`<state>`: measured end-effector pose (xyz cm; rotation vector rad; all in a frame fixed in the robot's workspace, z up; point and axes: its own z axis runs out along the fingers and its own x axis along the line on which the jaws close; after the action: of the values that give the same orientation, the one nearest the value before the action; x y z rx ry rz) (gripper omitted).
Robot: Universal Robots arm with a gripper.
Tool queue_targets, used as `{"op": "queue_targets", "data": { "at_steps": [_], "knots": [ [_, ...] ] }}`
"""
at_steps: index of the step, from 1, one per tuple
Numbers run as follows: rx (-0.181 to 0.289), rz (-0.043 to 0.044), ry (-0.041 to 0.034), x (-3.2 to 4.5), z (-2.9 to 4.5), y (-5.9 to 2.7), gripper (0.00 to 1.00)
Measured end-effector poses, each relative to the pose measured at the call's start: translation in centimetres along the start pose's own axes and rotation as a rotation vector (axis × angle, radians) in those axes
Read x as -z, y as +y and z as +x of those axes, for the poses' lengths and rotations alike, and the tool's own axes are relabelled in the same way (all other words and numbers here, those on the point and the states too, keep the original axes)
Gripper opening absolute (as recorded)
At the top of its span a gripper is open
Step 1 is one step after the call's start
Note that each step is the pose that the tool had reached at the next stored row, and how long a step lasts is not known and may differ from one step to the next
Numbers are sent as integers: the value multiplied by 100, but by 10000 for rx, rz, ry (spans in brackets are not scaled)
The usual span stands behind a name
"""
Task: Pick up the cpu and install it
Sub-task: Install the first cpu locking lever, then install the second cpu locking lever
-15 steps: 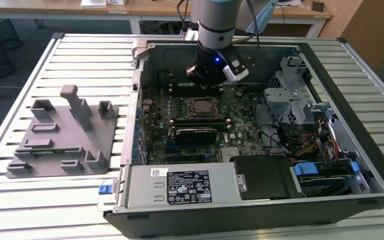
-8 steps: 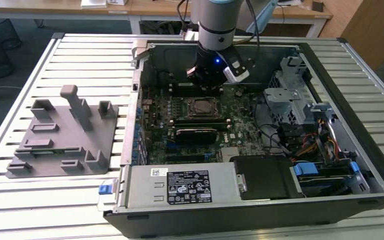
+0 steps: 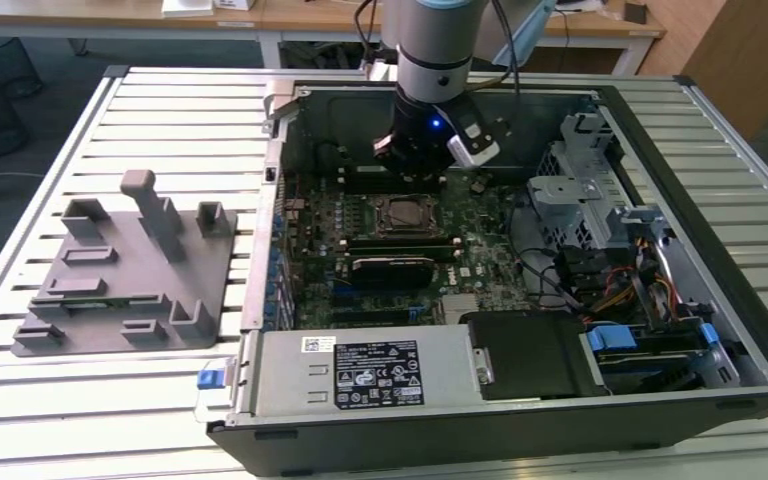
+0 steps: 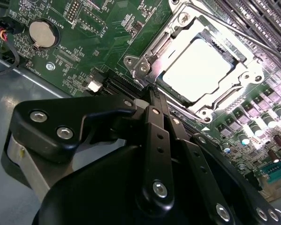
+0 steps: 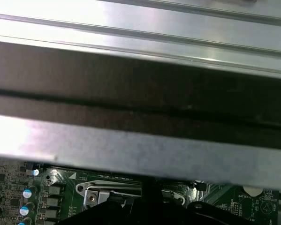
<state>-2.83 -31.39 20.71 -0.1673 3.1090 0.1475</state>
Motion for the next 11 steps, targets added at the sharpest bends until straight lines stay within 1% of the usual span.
{"op": "queue_targets", "data": {
  "at_steps": [5,11],
  "knots": [
    [0,0,1,2,-1,-15,11],
    [0,1,1,6,1,-64,11]
  ]
}}
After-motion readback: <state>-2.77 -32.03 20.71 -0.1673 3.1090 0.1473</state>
